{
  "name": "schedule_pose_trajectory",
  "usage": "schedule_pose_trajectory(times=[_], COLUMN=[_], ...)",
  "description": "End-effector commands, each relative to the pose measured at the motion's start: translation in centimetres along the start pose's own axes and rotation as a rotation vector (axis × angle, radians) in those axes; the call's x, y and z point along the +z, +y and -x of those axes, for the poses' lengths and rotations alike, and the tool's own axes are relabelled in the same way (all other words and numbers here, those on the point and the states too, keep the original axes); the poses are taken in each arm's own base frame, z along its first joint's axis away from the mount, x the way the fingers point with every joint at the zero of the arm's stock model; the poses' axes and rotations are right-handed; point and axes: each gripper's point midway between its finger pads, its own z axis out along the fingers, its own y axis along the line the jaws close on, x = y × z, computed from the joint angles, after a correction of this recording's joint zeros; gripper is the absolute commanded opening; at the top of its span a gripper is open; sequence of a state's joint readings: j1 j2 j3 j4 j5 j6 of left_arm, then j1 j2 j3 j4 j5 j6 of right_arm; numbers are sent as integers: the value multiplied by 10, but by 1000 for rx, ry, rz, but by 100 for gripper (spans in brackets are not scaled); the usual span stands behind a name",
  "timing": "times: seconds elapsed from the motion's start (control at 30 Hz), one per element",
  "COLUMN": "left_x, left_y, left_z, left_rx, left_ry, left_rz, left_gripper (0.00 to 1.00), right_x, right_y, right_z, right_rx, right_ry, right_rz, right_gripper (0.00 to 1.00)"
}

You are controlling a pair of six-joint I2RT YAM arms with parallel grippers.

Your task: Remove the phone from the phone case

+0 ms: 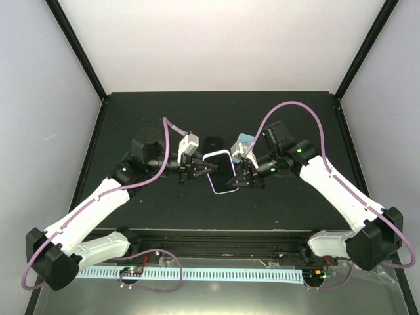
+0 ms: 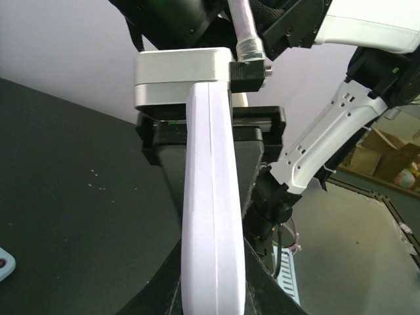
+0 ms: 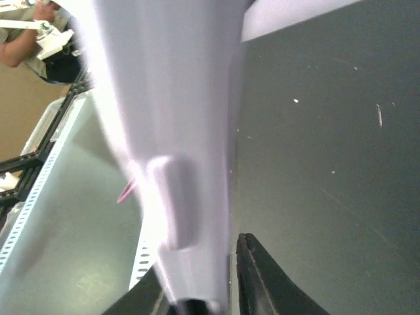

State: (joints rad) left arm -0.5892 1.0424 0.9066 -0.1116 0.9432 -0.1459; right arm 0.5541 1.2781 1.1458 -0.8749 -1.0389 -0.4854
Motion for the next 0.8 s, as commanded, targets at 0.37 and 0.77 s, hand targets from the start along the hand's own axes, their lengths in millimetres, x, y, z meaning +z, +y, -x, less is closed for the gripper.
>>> schedule_pose_trajectory(times=[0.37, 0.77], left_x=[2, 8], left_y=[0, -1], left_z=[11, 4], left_rx=[24, -19], left_ry=[-47, -49], left_rz=[-34, -95], left_gripper=[48, 16], right_x=[-9, -6], right_y=[29, 22], right_z=[28, 28], right_rx=[-20, 11], right_ry=[-102, -99], right_rz=[117, 112], right_gripper=[3, 3])
